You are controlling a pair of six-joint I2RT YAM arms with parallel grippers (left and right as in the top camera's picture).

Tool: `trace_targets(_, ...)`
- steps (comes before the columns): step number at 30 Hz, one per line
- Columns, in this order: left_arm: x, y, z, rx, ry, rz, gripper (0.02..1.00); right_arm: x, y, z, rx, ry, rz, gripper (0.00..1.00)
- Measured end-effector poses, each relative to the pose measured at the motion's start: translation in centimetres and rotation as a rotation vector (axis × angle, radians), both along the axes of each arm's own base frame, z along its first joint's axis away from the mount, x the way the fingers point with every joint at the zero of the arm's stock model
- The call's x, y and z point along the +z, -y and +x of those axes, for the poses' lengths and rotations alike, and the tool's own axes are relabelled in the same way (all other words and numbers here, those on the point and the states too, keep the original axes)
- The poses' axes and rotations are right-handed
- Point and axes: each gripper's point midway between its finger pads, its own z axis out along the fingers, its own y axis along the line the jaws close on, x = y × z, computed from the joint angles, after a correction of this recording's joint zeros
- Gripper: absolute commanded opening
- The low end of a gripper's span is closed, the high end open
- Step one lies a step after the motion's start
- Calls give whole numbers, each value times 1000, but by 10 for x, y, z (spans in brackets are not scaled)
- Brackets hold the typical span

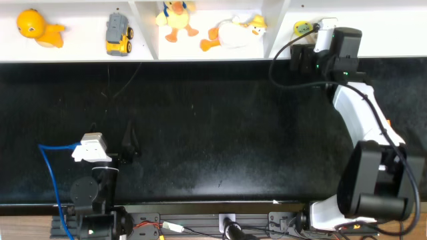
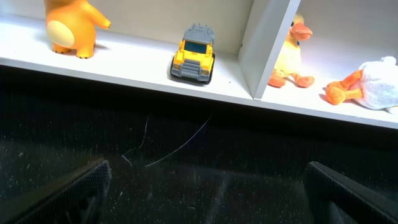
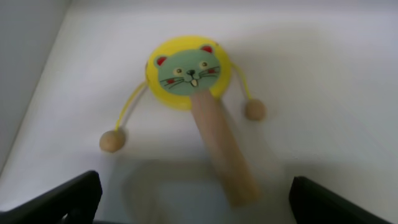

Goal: Store Toys

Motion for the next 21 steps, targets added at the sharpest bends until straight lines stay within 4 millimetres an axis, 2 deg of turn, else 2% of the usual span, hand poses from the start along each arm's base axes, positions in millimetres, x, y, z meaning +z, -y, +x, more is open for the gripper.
trace_targets(4, 0, 0, 0, 0, 0, 0, 996, 3, 13, -31, -115, -104, -6, 996)
trace_targets(7, 0, 0, 0, 0, 0, 0, 998, 16, 29, -65, -235, -168, -29, 993)
trace_targets(12, 0, 0, 0, 0, 0, 0, 998, 83, 70, -134, -498, -111, -10, 996)
trace_targets(13, 0, 0, 0, 0, 0, 0, 998, 102, 86, -163, -605, -86, 16, 998)
trace_targets(14, 0, 0, 0, 0, 0, 0, 998, 106, 93, -174, -650, -82, 26, 998)
trace_targets(19, 0, 0, 0, 0, 0, 0, 998, 104, 136, -236, -940, -139, 103, 996)
trace_targets(21, 0, 0, 0, 0, 0, 0, 998, 98, 153, -250, -1052, -155, 146, 996)
